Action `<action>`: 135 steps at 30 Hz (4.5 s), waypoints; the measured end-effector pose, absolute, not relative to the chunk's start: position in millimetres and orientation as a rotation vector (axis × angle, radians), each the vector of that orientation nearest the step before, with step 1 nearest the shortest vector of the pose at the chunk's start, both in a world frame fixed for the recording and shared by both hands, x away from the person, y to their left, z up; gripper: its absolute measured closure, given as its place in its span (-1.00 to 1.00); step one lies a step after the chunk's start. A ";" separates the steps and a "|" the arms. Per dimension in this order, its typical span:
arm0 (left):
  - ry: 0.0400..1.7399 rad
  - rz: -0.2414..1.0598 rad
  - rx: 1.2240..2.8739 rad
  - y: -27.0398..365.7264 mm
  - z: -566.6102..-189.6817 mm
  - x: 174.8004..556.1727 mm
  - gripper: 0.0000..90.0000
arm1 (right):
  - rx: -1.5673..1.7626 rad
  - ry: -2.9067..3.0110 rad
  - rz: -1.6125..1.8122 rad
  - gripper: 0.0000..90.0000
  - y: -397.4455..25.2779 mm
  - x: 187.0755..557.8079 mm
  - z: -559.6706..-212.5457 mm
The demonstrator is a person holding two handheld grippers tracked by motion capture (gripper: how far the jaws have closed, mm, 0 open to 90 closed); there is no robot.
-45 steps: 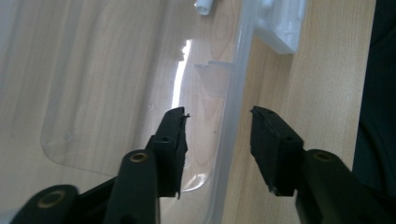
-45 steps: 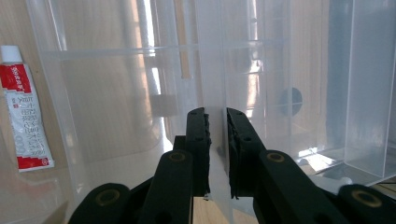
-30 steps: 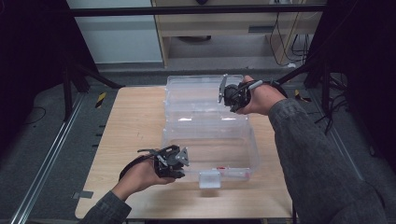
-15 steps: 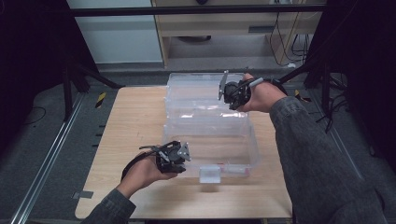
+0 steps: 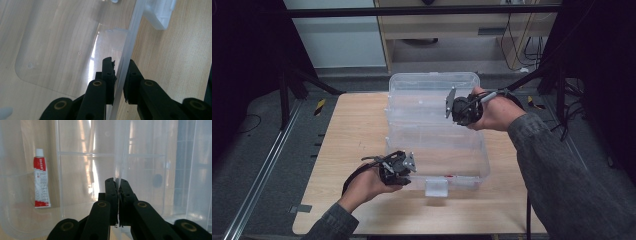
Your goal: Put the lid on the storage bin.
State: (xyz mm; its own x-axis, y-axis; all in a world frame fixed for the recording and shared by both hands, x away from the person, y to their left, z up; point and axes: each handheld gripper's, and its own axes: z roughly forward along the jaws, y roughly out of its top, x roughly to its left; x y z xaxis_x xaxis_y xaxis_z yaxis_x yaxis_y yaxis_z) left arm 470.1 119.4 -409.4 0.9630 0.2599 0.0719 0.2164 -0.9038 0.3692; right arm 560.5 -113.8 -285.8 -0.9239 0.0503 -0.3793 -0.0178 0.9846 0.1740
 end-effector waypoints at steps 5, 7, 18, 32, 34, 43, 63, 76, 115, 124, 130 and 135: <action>0.280 0.194 2.758 119.8 -408.7 473.3 0.78 | -0.010 2.725 0.237 0.94 -114.7 539.0 -286.5; 0.278 0.205 2.762 119.7 -408.4 472.9 0.77 | -0.012 2.723 0.241 0.94 -115.2 536.8 -287.1; 0.353 0.191 2.741 120.1 -410.2 467.8 0.76 | -0.033 2.728 0.271 0.93 -119.0 505.6 -295.3; 0.382 0.263 2.736 111.2 -410.9 459.8 0.73 | -0.027 2.737 0.276 0.89 -127.9 504.0 -301.5; 0.366 0.268 2.740 109.8 -410.6 461.0 0.74 | -0.032 2.730 0.261 0.89 -127.8 505.1 -302.3; 0.344 0.276 2.739 109.9 -410.8 461.1 0.73 | -0.054 2.752 0.256 0.91 -128.6 492.7 -308.7; 0.312 0.329 2.500 134.5 -361.0 441.2 0.30 | -0.054 2.758 0.299 0.87 -136.0 493.3 -310.1; 0.635 0.483 2.256 199.0 -290.5 497.2 0.93 | -0.055 2.742 0.312 0.84 -137.3 490.9 -312.1; 0.779 0.374 2.179 196.8 -278.6 556.6 1.00 | -0.070 2.728 0.325 0.84 -138.7 484.3 -317.6; 0.775 0.371 2.188 194.8 -279.9 544.1 0.99 | -0.072 2.731 0.336 0.82 -140.3 479.3 -322.2; 0.772 0.330 2.169 197.9 -284.6 536.9 1.00 | -0.066 2.729 0.346 0.73 -140.7 475.0 -325.6; 0.763 0.314 2.159 199.4 -288.8 531.4 0.99 | -0.050 2.723 0.369 0.58 -142.0 472.1 -327.9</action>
